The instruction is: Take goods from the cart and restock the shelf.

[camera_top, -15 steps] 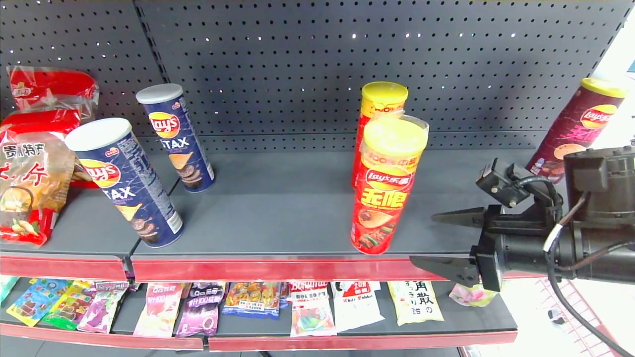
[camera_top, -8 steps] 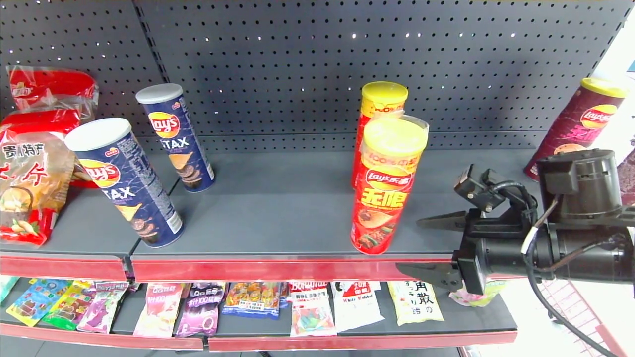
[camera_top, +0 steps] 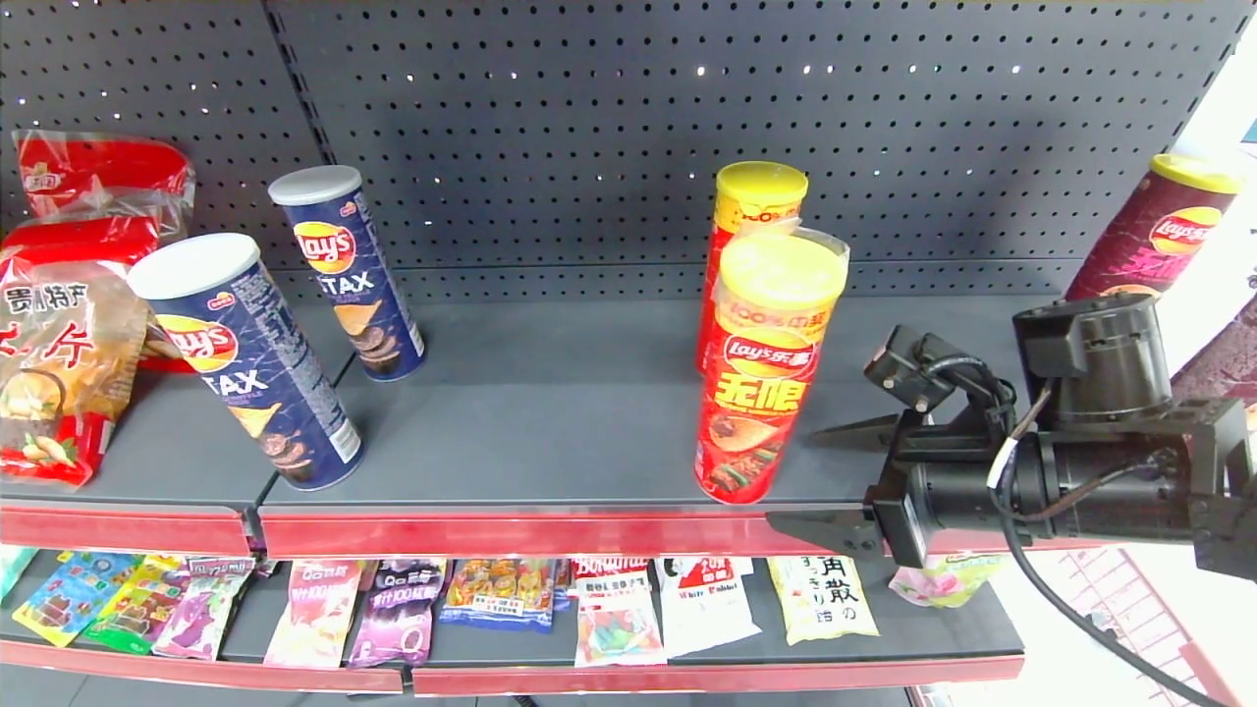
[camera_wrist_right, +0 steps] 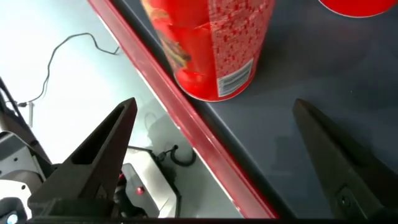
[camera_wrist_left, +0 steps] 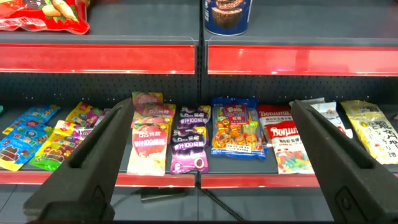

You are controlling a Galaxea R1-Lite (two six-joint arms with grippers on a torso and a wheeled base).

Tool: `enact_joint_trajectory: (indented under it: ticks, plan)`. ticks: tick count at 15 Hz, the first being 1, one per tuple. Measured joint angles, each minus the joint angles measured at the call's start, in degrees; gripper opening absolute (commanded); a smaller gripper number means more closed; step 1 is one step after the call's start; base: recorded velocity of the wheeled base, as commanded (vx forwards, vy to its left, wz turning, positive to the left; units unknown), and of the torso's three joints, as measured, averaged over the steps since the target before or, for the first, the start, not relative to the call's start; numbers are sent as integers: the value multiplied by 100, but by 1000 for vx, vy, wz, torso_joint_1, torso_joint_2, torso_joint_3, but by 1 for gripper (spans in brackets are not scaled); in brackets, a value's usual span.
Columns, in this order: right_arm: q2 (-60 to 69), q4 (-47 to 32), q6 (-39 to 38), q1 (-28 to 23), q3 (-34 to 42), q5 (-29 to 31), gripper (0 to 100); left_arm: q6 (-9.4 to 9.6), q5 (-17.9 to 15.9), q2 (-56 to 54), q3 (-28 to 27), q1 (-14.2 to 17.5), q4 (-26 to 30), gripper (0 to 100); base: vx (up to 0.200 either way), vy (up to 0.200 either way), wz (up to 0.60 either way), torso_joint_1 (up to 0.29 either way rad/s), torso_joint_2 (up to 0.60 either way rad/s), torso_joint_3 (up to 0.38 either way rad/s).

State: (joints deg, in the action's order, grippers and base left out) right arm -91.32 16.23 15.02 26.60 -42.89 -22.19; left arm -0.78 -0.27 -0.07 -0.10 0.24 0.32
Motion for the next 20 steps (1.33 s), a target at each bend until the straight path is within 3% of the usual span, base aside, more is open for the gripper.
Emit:
enact_joint_trajectory:
  ticks: [20]
  plan:
    - [-463, -6, -9, -299, -372, 585, 100, 0, 2, 0, 0, -2, -2, 100, 0, 0, 0, 0, 0, 0]
